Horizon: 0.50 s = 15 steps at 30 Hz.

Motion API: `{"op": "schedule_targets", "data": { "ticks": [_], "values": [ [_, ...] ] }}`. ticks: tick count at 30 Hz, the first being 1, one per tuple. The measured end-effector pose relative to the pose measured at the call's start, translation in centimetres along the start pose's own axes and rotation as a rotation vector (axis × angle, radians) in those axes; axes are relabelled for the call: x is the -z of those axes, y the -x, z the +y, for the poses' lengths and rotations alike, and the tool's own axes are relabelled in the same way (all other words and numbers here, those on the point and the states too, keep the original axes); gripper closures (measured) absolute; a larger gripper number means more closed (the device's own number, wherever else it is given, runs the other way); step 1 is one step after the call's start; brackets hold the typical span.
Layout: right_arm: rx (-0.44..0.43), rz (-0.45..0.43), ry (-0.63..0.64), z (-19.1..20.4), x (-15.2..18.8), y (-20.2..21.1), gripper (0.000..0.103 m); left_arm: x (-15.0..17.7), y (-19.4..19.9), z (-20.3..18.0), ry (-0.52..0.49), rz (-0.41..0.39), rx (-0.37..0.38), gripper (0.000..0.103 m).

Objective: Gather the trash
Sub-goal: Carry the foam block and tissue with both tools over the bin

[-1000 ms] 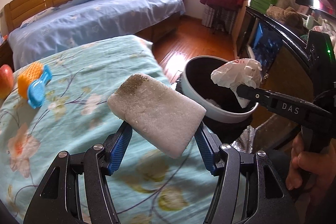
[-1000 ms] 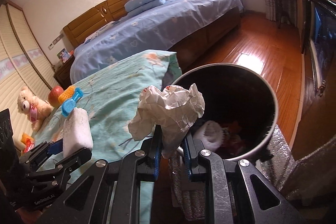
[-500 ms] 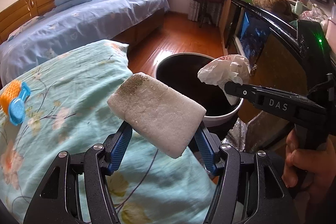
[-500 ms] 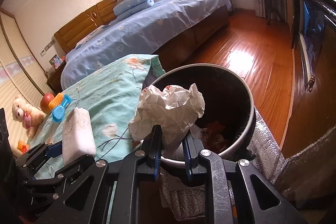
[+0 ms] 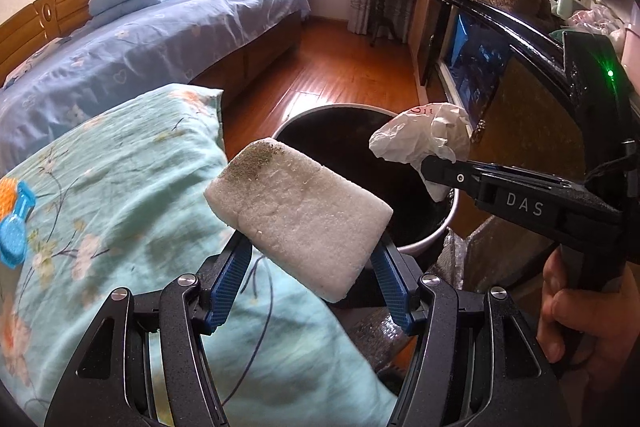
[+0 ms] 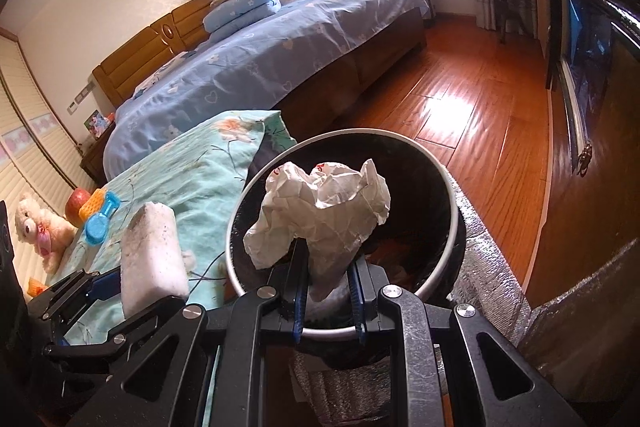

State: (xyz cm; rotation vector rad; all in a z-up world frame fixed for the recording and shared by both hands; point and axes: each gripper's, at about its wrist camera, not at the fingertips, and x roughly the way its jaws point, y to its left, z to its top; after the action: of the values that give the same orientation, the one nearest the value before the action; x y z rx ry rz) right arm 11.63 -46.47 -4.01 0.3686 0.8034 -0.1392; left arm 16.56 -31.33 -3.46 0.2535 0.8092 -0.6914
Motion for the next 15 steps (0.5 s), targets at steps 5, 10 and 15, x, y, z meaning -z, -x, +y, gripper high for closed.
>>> {"op": "schedule_targets", "data": {
  "ticks": [5,10,15],
  "values": [
    [0.006,0.006,-0.004,-0.6,-0.7,-0.5,0.083,-1.0,-1.0,-0.8,-0.023,0.003,0.012,0.041],
    [0.01,0.011,-0.025,-1.3,-1.1,-0.9,0.082,-1.8,-1.9,-1.2,-0.027,0.014,0.022,0.04],
    [0.009,0.02,-0.033,-1.7,-1.5,-1.5,0.082,-2.2,-2.6,-1.0,-0.026,0.024,0.033,0.039]
  ]
}}
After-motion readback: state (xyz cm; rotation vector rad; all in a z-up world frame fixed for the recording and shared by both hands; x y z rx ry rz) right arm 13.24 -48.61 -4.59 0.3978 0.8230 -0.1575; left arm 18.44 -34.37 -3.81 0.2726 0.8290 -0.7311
